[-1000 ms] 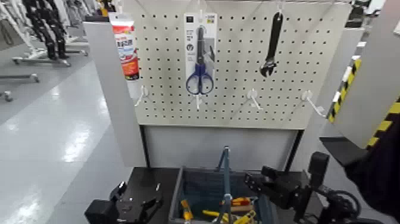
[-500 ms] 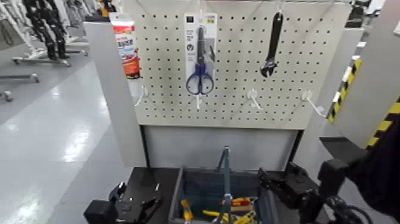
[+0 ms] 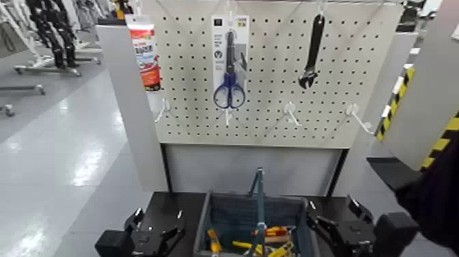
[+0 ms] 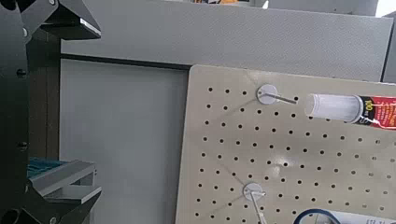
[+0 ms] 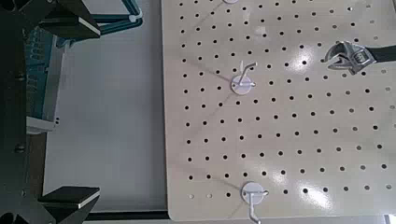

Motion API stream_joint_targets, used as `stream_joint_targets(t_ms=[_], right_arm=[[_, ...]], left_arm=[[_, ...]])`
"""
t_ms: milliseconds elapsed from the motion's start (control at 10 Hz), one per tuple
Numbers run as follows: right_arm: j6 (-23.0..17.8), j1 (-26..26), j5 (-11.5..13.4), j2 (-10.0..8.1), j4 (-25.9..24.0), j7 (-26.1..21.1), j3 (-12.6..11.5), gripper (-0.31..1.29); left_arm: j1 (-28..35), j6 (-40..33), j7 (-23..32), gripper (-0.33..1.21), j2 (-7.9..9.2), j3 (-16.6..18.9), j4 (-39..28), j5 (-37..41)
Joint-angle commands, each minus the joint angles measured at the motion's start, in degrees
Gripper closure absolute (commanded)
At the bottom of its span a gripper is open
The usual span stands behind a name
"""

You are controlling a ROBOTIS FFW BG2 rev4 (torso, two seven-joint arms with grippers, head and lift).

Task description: Put the yellow roller into the crate.

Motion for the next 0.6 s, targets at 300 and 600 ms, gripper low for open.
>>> stream_joint_targets(t_ms=[300,600], right_arm=[[-6.3,5.1,2.5,1.07,0.6,-4.4,1.5,0.12],[-11.0,7.0,4.4,1.69,2.5,-5.0,1.8,0.12]], left_arm=[[-0.1,-0.1,-0.1,0.13,0.09,-0.1,0.2,0.0],[-0.2,0.1,-0.3,0.13,0.18,-0.1,0.2,0.0]])
